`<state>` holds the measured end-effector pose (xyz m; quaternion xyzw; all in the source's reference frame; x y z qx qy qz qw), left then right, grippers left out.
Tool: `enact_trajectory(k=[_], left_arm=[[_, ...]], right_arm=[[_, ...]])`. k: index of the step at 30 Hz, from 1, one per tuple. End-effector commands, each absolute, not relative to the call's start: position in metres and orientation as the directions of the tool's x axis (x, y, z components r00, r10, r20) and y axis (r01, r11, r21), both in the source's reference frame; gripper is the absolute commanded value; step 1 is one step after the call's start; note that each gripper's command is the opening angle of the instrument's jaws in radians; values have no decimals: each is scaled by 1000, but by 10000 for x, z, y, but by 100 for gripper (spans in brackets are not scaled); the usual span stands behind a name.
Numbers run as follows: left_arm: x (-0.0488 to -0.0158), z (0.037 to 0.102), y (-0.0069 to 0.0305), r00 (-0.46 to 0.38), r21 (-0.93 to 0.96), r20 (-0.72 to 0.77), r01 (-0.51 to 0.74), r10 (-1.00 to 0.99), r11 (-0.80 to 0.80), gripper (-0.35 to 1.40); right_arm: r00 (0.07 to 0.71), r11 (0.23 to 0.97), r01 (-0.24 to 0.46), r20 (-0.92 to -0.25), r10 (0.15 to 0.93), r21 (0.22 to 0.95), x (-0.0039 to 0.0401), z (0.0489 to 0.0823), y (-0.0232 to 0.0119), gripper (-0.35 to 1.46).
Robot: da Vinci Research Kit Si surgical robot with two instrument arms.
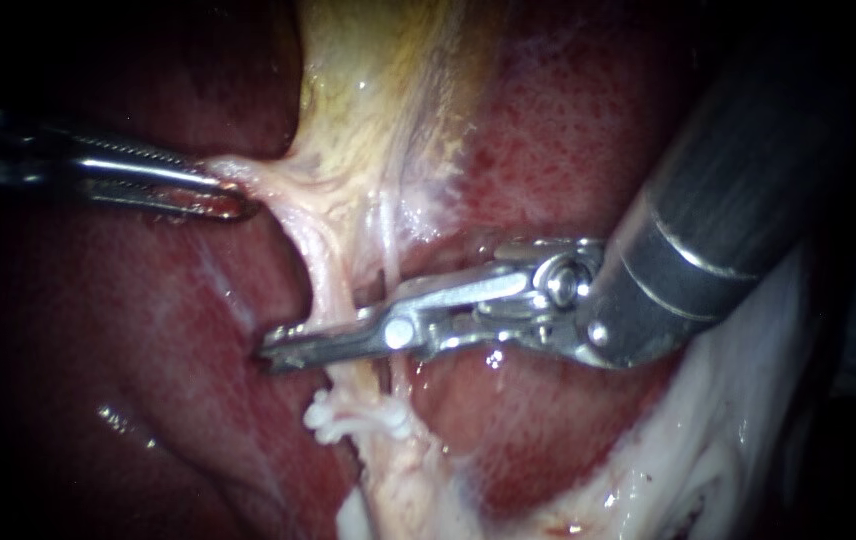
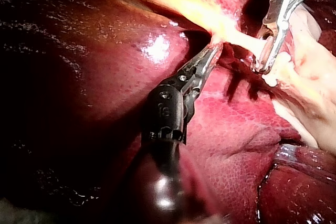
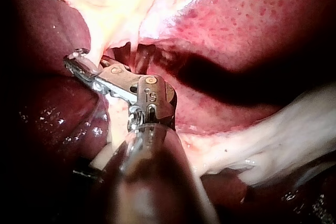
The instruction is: Going back third clip left tube
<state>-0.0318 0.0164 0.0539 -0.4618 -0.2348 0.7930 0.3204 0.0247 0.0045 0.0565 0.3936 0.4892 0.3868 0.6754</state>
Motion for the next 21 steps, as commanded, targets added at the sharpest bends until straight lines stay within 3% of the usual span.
enact_trajectory(k=[1,3,6,15,21], left_arm=[[-318,539,164,-368,-669,-582,-291,725,-684,-35],[-318,539,164,-368,-669,-582,-291,725,-684,-35],[-318,539,163,-368,-669,-582,-291,725,-684,-35],[-318,539,163,-368,-669,-582,-291,725,-684,-35],[-317,539,163,-368,-669,-582,-291,725,-684,-35]], right_arm=[[217,389,-135,-355,909,912,248,566,44,-32],[202,423,-115,-396,896,899,251,569,45,8],[199,457,-110,-431,880,883,258,578,46,38],[200,552,-118,-525,828,826,260,614,51,48],[196,615,-138,-588,785,776,249,618,56,49]])
